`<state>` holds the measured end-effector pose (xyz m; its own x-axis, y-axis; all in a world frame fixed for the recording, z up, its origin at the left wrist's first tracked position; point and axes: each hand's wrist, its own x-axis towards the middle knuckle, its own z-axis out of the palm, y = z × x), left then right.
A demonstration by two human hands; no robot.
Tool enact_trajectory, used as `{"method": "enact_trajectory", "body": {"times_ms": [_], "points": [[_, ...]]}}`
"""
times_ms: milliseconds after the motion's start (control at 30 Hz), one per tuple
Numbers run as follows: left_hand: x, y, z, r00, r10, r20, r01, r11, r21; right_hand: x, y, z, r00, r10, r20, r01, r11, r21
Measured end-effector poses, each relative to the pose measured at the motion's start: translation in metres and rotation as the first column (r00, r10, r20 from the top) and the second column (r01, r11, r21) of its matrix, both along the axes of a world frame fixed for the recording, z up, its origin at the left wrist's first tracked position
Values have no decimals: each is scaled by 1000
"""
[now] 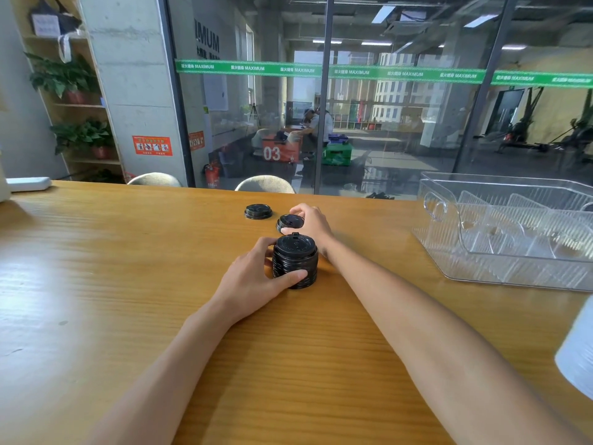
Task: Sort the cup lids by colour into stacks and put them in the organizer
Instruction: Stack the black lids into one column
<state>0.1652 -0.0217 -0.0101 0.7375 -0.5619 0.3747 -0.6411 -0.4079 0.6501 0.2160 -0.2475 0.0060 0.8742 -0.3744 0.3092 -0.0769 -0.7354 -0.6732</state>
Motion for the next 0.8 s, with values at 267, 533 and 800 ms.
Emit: {"method": "enact_trajectory", "body": {"times_ms": [267,533,800], "points": [[-4,2,4,1000,-20,-11,20,1000,6,-38,-6,8,1000,-26,2,25,998,66],[-13,7,7,998,-59,-24,60,998,24,-86,-11,0,997,-79,27,73,982,174],[-21,12,8,998,-58,-4,58,998,31,-108,-6,-2,996,-93,-2,93,992,84]]}}
